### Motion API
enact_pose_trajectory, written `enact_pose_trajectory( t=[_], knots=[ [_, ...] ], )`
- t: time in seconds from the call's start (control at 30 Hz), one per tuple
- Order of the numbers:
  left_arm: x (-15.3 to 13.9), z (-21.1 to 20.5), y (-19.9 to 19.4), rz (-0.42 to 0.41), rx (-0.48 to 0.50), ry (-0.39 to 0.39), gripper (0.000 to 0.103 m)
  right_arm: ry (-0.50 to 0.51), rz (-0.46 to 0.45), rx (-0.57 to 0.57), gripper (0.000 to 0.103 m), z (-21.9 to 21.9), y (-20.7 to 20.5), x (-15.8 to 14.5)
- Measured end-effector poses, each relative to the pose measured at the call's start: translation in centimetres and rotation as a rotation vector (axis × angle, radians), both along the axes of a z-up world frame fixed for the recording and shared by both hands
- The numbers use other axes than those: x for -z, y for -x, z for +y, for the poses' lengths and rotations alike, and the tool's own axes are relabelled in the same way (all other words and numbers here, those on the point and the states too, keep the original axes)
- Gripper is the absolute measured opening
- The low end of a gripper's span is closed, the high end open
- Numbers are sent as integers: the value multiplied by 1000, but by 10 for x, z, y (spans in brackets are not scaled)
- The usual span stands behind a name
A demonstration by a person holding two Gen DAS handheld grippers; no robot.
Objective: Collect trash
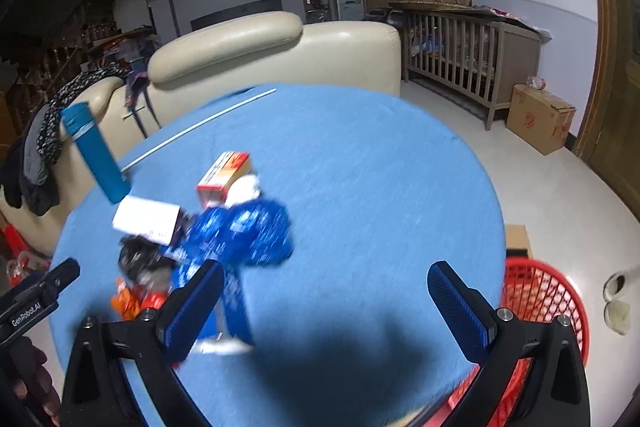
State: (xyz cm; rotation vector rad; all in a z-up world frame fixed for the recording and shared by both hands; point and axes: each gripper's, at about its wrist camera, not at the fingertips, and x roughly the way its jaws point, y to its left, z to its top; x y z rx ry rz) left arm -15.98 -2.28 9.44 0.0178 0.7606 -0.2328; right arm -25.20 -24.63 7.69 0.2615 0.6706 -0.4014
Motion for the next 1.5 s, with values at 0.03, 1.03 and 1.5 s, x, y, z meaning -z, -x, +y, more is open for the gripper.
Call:
enact_pose_trajectory(
  t=[0.03,1.03,1.5],
  knots=[
    [-2,0,6,-3,5,5,103,-2,-5,-1,103,4,6,1],
    [-15,-5,57,-48,49,33,103,17,-37,-11,103,34,40,-3],
    [-16,-10,61,-57,58,25,103,8,-41,2,103,30,41,-2]
  ],
)
